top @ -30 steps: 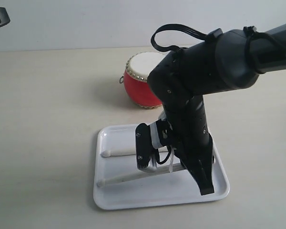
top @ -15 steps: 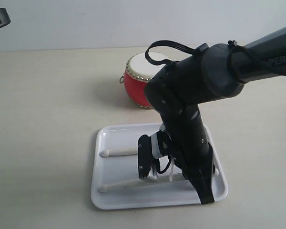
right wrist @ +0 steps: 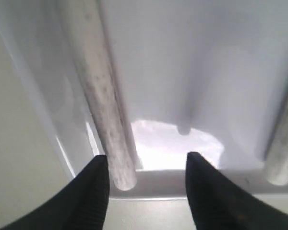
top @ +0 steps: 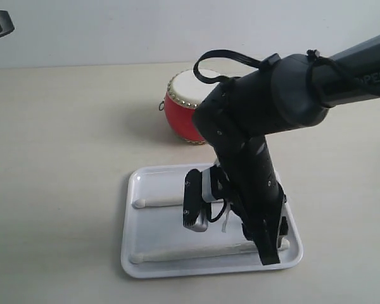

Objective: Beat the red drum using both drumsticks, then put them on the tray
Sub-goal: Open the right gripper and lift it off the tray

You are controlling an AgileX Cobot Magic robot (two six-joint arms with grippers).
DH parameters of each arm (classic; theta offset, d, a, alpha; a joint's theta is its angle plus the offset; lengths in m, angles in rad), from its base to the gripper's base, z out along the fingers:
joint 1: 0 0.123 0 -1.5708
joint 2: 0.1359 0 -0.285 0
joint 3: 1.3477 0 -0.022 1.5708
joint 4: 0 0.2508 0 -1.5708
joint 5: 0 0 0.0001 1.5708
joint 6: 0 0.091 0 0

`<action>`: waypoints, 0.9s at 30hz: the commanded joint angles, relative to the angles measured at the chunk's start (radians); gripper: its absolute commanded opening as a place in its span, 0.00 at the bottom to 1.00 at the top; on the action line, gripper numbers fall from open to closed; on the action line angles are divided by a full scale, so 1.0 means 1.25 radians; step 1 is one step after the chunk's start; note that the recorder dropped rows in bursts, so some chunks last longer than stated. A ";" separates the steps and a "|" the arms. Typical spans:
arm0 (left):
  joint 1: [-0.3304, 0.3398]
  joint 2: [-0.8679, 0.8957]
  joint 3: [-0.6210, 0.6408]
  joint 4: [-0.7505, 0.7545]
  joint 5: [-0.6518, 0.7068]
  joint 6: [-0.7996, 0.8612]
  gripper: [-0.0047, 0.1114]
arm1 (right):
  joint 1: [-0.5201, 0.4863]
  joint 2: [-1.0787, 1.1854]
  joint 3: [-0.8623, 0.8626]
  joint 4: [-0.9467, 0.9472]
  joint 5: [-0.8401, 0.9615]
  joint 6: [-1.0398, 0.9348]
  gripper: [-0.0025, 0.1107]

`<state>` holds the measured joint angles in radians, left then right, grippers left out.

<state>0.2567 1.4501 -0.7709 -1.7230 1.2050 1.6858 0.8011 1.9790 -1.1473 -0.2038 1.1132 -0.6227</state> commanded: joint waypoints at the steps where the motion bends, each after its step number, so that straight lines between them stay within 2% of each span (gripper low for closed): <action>1: 0.002 -0.007 0.002 0.005 0.008 0.020 0.04 | 0.002 -0.075 -0.030 -0.002 0.018 0.056 0.45; 5: 0.002 -0.007 0.002 0.027 -0.027 0.050 0.04 | 0.002 -0.152 -0.030 0.019 -0.031 0.065 0.40; 8: -0.005 -0.007 0.002 0.035 -0.100 0.050 0.04 | 0.002 -0.193 -0.030 0.041 -0.095 0.074 0.27; 11: -0.036 -0.010 0.002 0.053 -0.229 0.044 0.04 | 0.002 -0.229 -0.025 0.090 -0.164 0.074 0.14; 14: -0.089 -0.018 0.007 0.058 -0.378 0.039 0.04 | 0.002 -0.261 0.000 0.130 -0.238 0.044 0.03; 18: -0.208 -0.045 0.007 0.073 -0.686 0.007 0.04 | 0.002 -0.302 0.050 0.137 -0.328 0.017 0.02; 22: -0.396 -0.063 0.009 0.068 -1.141 0.001 0.04 | 0.002 -0.328 0.104 0.154 -0.380 -0.025 0.02; 24: -0.476 -0.063 0.009 0.073 -1.335 0.001 0.04 | 0.002 -0.336 0.132 0.163 -0.408 -0.052 0.02; 26: -0.544 -0.063 0.009 0.082 -1.449 -0.001 0.04 | 0.000 -0.346 0.158 0.183 -0.453 -0.082 0.02; 27: -0.564 -0.063 0.009 0.088 -1.468 -0.002 0.04 | -0.001 -0.352 0.167 0.205 -0.473 -0.100 0.02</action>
<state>-0.3555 1.3804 -0.7650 -1.6195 -0.4302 1.6931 0.8011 1.5619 -0.9725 0.0067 0.6031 -0.6882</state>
